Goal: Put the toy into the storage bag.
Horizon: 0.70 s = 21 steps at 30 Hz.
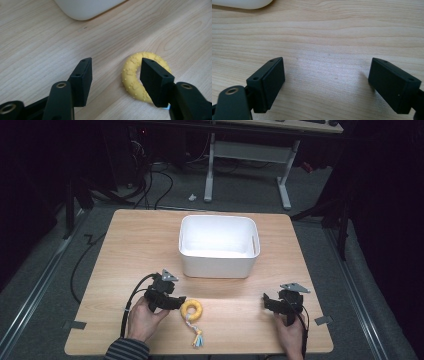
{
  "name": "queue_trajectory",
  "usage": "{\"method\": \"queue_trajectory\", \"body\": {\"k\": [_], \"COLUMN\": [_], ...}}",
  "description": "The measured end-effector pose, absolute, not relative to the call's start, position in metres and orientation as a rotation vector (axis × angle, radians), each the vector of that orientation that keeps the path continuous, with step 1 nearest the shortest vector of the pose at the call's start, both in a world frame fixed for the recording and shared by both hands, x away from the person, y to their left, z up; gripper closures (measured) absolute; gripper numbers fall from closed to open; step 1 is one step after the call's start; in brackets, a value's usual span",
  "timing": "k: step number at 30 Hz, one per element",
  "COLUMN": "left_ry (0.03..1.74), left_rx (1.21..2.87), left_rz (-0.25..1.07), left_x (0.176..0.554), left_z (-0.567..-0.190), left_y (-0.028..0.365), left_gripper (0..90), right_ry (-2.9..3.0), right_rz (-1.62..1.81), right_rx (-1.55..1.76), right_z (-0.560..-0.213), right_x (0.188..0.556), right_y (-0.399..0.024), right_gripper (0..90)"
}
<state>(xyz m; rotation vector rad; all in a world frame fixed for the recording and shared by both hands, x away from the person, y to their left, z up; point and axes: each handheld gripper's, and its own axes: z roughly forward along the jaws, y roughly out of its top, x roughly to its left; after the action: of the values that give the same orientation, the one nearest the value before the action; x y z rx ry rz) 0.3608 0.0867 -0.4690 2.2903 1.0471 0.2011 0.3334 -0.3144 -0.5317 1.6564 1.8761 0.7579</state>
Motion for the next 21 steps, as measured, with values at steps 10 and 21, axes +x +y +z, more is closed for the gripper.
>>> {"method": "queue_trajectory", "body": {"k": [10,21], "left_ry": [1.025,1.014], "left_rx": [2.338,2.404], "left_rz": [0.144,0.114], "left_x": [0.362,0.366], "left_z": [-0.475,-0.486], "left_y": [0.074,0.060], "left_gripper": [46.8,48.5], "right_ry": [1.877,1.881], "right_rz": [0.756,0.758], "right_rx": [1.653,1.651], "right_z": [-0.532,-0.532], "right_x": [0.333,0.333], "right_y": [-0.315,-0.314], "right_gripper": [13.7,13.7]}}
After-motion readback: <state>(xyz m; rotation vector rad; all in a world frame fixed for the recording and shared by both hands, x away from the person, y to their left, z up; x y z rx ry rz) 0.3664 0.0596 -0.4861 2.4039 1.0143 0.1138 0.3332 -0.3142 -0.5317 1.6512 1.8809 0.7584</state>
